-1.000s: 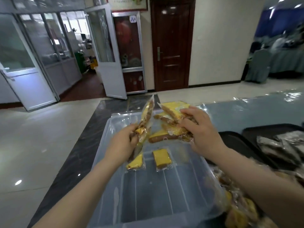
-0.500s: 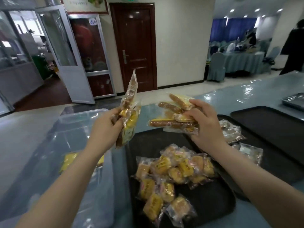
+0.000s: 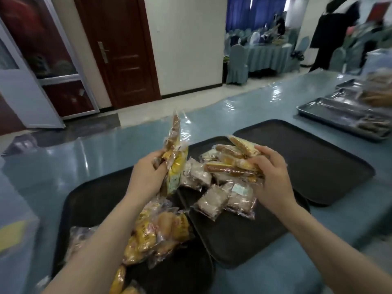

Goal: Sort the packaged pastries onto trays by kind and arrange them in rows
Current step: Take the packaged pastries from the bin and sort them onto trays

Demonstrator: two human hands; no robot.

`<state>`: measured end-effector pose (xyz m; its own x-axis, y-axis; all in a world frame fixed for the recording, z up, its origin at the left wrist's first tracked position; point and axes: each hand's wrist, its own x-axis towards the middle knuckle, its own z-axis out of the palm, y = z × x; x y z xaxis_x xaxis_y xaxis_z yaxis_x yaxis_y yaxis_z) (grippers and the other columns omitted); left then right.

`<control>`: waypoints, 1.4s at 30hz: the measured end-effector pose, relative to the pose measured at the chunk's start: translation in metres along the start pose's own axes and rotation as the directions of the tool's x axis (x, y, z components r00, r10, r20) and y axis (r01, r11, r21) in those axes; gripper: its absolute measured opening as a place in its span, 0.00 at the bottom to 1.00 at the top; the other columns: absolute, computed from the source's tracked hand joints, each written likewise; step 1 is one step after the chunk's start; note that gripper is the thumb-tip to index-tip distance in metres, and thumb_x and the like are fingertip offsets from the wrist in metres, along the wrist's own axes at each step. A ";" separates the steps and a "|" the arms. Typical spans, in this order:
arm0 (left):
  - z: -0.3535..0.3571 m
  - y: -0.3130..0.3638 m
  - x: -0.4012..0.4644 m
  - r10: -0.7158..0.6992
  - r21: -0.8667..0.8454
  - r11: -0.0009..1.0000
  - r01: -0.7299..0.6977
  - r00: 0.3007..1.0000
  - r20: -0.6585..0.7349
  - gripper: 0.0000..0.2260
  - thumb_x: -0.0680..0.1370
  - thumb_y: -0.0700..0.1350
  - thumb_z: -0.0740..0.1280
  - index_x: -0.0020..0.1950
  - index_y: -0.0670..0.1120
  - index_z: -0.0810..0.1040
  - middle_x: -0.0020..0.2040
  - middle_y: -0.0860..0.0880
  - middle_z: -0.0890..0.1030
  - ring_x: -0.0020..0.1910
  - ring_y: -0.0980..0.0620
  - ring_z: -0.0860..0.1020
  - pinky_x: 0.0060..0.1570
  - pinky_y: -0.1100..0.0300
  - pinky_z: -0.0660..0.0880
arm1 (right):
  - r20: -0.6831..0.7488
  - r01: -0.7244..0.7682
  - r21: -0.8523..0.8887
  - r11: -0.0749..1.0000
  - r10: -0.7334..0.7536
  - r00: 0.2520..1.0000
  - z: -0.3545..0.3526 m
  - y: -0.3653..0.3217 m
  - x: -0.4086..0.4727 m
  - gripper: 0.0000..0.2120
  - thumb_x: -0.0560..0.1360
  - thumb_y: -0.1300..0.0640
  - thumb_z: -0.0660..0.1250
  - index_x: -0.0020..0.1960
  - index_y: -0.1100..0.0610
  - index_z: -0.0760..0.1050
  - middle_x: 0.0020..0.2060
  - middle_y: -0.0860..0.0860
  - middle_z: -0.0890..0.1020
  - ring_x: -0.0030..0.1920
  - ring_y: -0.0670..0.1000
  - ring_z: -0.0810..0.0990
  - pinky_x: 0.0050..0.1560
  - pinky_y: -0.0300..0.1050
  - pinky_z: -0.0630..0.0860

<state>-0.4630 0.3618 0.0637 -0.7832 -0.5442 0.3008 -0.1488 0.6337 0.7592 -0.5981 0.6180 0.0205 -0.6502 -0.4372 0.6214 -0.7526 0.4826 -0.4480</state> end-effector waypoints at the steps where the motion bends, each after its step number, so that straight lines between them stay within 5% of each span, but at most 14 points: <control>1: 0.016 0.004 0.007 0.011 0.001 1.000 -0.011 1.000 0.025 0.07 0.78 0.48 0.64 0.42 0.61 0.75 0.38 0.56 0.79 0.39 0.59 0.75 0.33 0.60 0.67 | -0.010 -0.041 -0.004 0.999 0.041 0.999 -0.003 0.014 -0.003 0.23 0.62 0.67 0.79 0.54 0.57 0.78 0.64 0.54 0.72 0.66 0.58 0.68 0.65 0.51 0.65; 6: 0.098 0.037 0.035 0.069 -0.067 0.996 -0.060 0.988 0.139 0.09 0.77 0.50 0.64 0.46 0.67 0.76 0.36 0.70 0.77 0.40 0.72 0.74 0.34 0.74 0.66 | -0.057 -0.170 -0.031 0.985 0.168 0.984 -0.023 0.097 -0.003 0.19 0.63 0.65 0.79 0.52 0.58 0.79 0.61 0.57 0.74 0.60 0.60 0.72 0.60 0.52 0.69; 13: 0.235 0.069 0.101 0.059 -0.003 0.998 -0.060 0.980 0.189 0.13 0.77 0.46 0.65 0.59 0.60 0.77 0.44 0.66 0.78 0.44 0.66 0.75 0.38 0.75 0.65 | -0.023 -0.374 0.012 0.927 0.374 0.927 -0.028 0.251 0.036 0.20 0.67 0.63 0.75 0.57 0.54 0.78 0.62 0.54 0.72 0.62 0.58 0.71 0.64 0.57 0.69; 18: 0.329 0.099 0.142 -0.036 0.035 0.999 0.030 0.983 0.179 0.14 0.77 0.43 0.64 0.59 0.59 0.76 0.34 0.67 0.76 0.38 0.76 0.72 0.35 0.78 0.65 | 0.041 -0.455 0.029 0.890 0.454 0.890 -0.035 0.351 0.060 0.21 0.68 0.63 0.76 0.59 0.55 0.78 0.63 0.54 0.72 0.63 0.57 0.70 0.63 0.49 0.67; 27: 0.454 0.124 0.175 -0.081 0.130 0.990 0.047 0.960 0.269 0.16 0.77 0.46 0.63 0.63 0.57 0.75 0.53 0.63 0.74 0.51 0.63 0.71 0.49 0.67 0.66 | -0.040 -0.318 -0.106 0.942 0.315 0.948 -0.036 0.459 0.088 0.18 0.65 0.66 0.77 0.53 0.59 0.78 0.65 0.60 0.70 0.67 0.64 0.65 0.67 0.55 0.61; 30: 0.489 0.130 0.175 -0.073 0.174 0.984 0.035 0.974 0.216 0.14 0.77 0.45 0.63 0.61 0.55 0.76 0.52 0.63 0.74 0.49 0.65 0.70 0.45 0.74 0.63 | 0.038 -0.251 -0.183 0.951 0.262 0.964 -0.027 0.480 0.081 0.20 0.63 0.67 0.78 0.54 0.59 0.79 0.67 0.62 0.70 0.70 0.64 0.58 0.68 0.64 0.58; 33: 0.523 0.133 0.164 -0.083 0.207 0.977 0.044 0.980 0.183 0.17 0.77 0.43 0.61 0.66 0.53 0.74 0.61 0.57 0.75 0.58 0.58 0.72 0.55 0.68 0.64 | 0.244 -0.208 -0.260 0.943 0.272 0.931 -0.020 0.497 0.061 0.27 0.62 0.60 0.80 0.59 0.56 0.78 0.71 0.60 0.66 0.73 0.63 0.53 0.68 0.70 0.58; 35: 0.543 0.130 0.151 -0.124 0.209 0.975 0.071 0.961 0.249 0.19 0.77 0.44 0.61 0.68 0.52 0.71 0.66 0.55 0.72 0.64 0.56 0.69 0.60 0.64 0.64 | 0.418 -0.170 -0.322 0.931 0.301 0.857 -0.019 0.504 0.046 0.35 0.64 0.52 0.79 0.68 0.48 0.70 0.77 0.54 0.52 0.76 0.58 0.41 0.70 0.71 0.44; 38: 0.564 0.126 0.134 -0.234 0.215 0.965 0.148 0.855 0.463 0.30 0.75 0.48 0.66 0.75 0.52 0.60 0.75 0.52 0.60 0.74 0.53 0.57 0.70 0.58 0.58 | 0.583 -0.112 -0.307 0.945 0.279 0.763 -0.027 0.512 0.035 0.44 0.66 0.45 0.75 0.75 0.38 0.54 0.74 0.43 0.28 0.72 0.51 0.24 0.65 0.67 0.29; 42: 0.565 0.129 0.129 -0.279 0.171 0.960 0.221 0.750 0.599 0.43 0.70 0.49 0.73 0.77 0.56 0.49 0.78 0.49 0.44 0.76 0.53 0.42 0.74 0.51 0.48 | 0.607 -0.251 -0.065 0.966 0.238 0.758 -0.057 0.507 0.044 0.35 0.69 0.41 0.71 0.71 0.32 0.58 0.75 0.37 0.39 0.73 0.46 0.27 0.67 0.61 0.28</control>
<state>-0.9245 0.6839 -0.1259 -0.9078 -0.2561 -0.3322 -0.4192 0.5824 0.6965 -1.0023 0.8867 -0.1420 -0.7352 -0.6774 -0.0256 -0.5572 0.6253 -0.5464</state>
